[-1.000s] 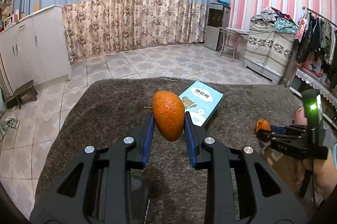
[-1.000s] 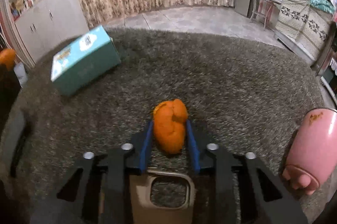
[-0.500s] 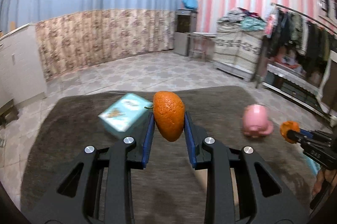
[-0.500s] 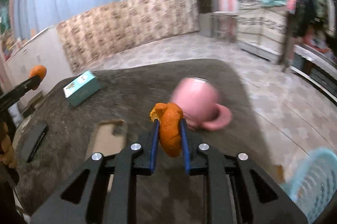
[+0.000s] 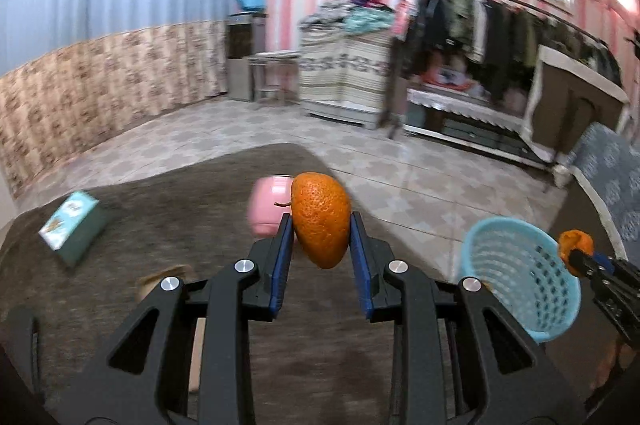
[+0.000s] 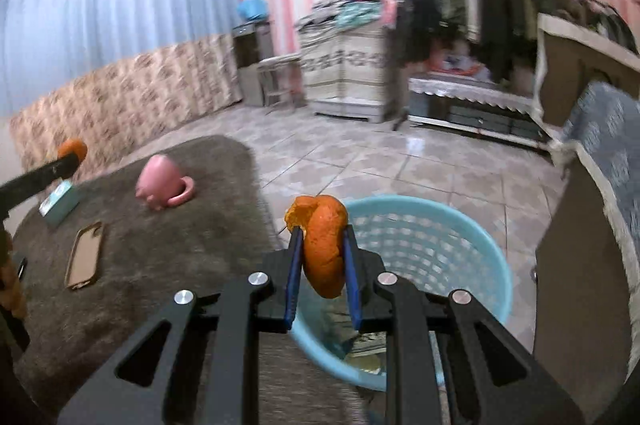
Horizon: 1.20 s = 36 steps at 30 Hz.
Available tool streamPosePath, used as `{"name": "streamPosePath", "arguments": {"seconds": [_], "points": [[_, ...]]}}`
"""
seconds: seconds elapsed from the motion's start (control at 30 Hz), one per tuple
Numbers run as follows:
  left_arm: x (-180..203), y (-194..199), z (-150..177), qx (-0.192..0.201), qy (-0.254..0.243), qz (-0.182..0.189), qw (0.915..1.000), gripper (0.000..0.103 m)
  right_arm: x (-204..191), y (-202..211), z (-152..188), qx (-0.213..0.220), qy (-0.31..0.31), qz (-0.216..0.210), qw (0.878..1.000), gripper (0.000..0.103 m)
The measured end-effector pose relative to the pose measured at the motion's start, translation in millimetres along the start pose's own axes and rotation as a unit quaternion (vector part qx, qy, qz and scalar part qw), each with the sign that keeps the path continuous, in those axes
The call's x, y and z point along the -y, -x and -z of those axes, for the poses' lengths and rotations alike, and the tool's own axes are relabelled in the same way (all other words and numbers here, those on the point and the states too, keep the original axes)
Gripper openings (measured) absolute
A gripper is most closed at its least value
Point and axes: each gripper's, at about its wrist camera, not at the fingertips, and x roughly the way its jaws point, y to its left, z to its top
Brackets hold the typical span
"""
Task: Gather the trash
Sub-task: 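Carry both oranges over the blue basket with both grippers, then open the left gripper to drop its orange while the right gripper drops its orange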
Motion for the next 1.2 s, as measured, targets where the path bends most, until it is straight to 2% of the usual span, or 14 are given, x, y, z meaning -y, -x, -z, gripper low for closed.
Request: {"name": "streamPosePath", "arguments": {"seconds": [0.13, 0.4, 0.63, 0.8, 0.87, 0.9, 0.93, 1.0, 1.1, 1.2], "points": [[46.6, -9.6, 5.3, 0.004, -0.029, 0.031, 0.9991, 0.027, 29.2, -13.5, 7.6, -0.003, -0.022, 0.021, 1.000, 0.020], [124.1, -45.1, 25.2, -0.026, -0.067, 0.088, 0.9935, 0.027, 75.0, -15.9, 13.5, 0.003, -0.061, 0.065, 0.996, 0.020], [166.9, -83.2, 38.8, -0.054, -0.103, 0.128, 0.9850, 0.027, 82.4, -31.7, 16.1, -0.010, -0.058, 0.076, 0.995, 0.020], [184.4, -107.2, 40.8, -0.070, -0.107, 0.147, 0.9808, 0.029, 97.8, -33.5, 18.7, -0.015, -0.079, 0.089, 0.993, 0.020], [190.1, -111.3, 40.0, -0.069, -0.110, 0.151, 0.9799, 0.034, 100.8, -35.5, 21.7, -0.020, -0.085, 0.091, 0.992, 0.020], [191.4, -111.3, 40.0, -0.065, -0.111, 0.148, 0.9806, 0.044, 101.9, -37.7, 22.9, -0.023, -0.085, 0.092, 0.992, 0.020], [190.6, -110.2, 39.7, -0.061, -0.111, 0.145, 0.9813, 0.059, 101.4, -39.7, 22.2, -0.026, -0.085, 0.092, 0.992, 0.020], [187.0, -106.8, 38.5, -0.051, -0.109, 0.139, 0.9830, 0.069, 98.8, -41.7, 22.0, -0.028, -0.082, 0.091, 0.992, 0.020], [179.3, -101.4, 34.1, -0.042, -0.110, 0.124, 0.9853, 0.076, 93.2, -44.4, 18.6, -0.024, -0.072, 0.088, 0.993, 0.020], [163.2, -89.1, 29.3, -0.017, -0.102, 0.089, 0.9906, 0.091, 84.7, -47.3, 16.5, -0.022, -0.062, 0.087, 0.994, 0.020]]}}
